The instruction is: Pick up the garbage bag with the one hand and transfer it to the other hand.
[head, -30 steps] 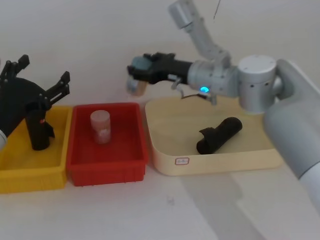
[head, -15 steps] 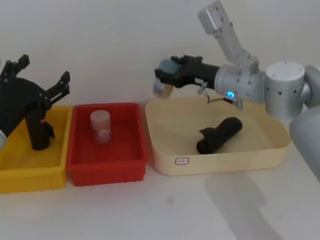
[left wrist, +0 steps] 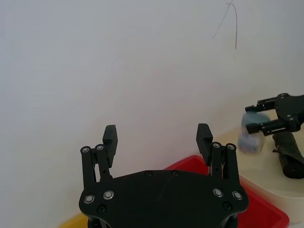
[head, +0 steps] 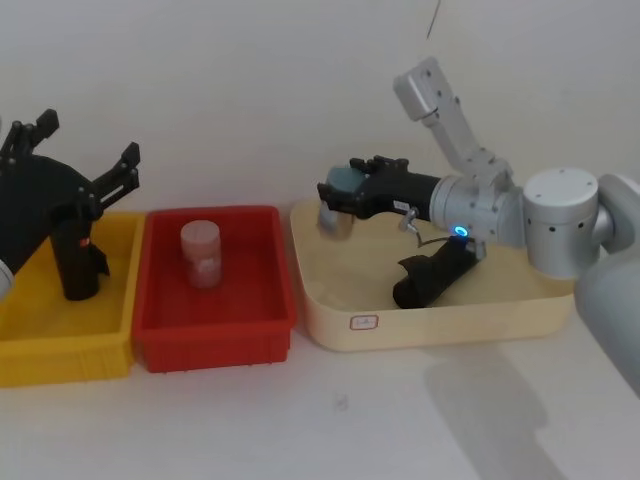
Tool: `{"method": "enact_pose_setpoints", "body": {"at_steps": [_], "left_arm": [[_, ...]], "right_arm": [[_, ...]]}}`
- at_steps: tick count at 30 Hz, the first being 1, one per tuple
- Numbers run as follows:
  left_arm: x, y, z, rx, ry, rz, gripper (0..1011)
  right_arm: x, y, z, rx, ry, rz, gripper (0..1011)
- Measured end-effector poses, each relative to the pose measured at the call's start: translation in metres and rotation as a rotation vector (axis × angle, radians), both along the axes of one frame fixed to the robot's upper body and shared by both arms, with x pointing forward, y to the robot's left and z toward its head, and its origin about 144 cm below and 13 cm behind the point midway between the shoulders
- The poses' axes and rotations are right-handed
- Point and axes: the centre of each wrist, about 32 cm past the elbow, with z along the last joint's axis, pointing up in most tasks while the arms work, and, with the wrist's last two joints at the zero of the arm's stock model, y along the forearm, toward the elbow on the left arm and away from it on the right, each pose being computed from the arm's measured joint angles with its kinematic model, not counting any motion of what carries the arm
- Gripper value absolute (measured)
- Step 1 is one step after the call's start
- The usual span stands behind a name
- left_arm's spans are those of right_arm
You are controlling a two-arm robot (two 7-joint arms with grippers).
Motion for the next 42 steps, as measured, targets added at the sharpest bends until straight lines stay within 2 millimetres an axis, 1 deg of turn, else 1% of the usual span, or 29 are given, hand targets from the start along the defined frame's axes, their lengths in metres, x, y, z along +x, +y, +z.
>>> {"method": "enact_pose_setpoints", "body": {"at_steps": [3, 5, 6, 9, 10, 11, 16, 20, 23, 24, 26, 29, 30, 31, 33, 39, 42], "left_arm": [[0.0, 0.0, 0.0, 0.0, 0.0, 0.0, 1001], [0.0, 0.0, 0.0, 0.0, 0.0, 0.0, 1001], [0.0, 0.0, 0.0, 0.0, 0.0, 0.0, 1001], [0.0, 0.0, 0.0, 0.0, 0.0, 0.0, 1001], [0.0, 0.0, 0.0, 0.0, 0.0, 0.0, 1001], [0.0, 0.0, 0.0, 0.0, 0.0, 0.0, 1001], [0.0, 0.0, 0.0, 0.0, 0.0, 0.0, 1001], [0.0, 0.0, 0.0, 0.0, 0.0, 0.0, 1001], [0.0, 0.0, 0.0, 0.0, 0.0, 0.0, 1001], [0.0, 0.0, 0.0, 0.0, 0.0, 0.0, 1001], [0.0, 0.0, 0.0, 0.0, 0.0, 0.0, 1001], [0.0, 0.0, 0.0, 0.0, 0.0, 0.0, 1001], [0.0, 0.0, 0.0, 0.0, 0.0, 0.0, 1001], [0.0, 0.0, 0.0, 0.0, 0.0, 0.0, 1001], [0.0, 0.0, 0.0, 0.0, 0.0, 0.0, 1001], [0.0, 0.0, 0.0, 0.0, 0.0, 0.0, 1001], [0.0, 0.0, 0.0, 0.0, 0.0, 0.0, 1001]], "right_arm": [[0.0, 0.0, -0.005, 0.0, 0.001, -0.004, 760], [0.0, 0.001, -0.009, 0.003, -0.003, -0.006, 836], [-0.001, 0.001, -0.01, 0.004, -0.005, -0.006, 847], [-0.002, 0.003, -0.015, 0.019, -0.027, -0.012, 951], [-0.003, 0.003, -0.015, 0.023, -0.034, -0.013, 951], [-0.003, 0.003, -0.016, 0.028, -0.042, -0.014, 995], [-0.009, 0.006, -0.021, 0.065, -0.086, -0.016, 1000], [-0.018, 0.009, -0.027, 0.107, -0.123, -0.015, 1000], [-0.031, 0.012, -0.036, 0.153, -0.155, -0.011, 1000], [-0.031, 0.012, -0.036, 0.153, -0.155, -0.011, 1000], [-0.044, 0.015, -0.044, 0.194, -0.177, -0.006, 1000], [-0.055, 0.017, -0.05, 0.225, -0.192, -0.001, 1000], [-0.064, 0.018, -0.056, 0.246, -0.2, 0.005, 1000], [-0.064, 0.018, -0.056, 0.246, -0.2, 0.005, 1000], [-0.08, 0.02, -0.064, 0.285, -0.218, 0.016, 1000], [-0.106, 0.024, -0.078, 0.346, -0.243, 0.035, 1000], [-0.115, 0.026, -0.082, 0.367, -0.252, 0.041, 1000]]}}
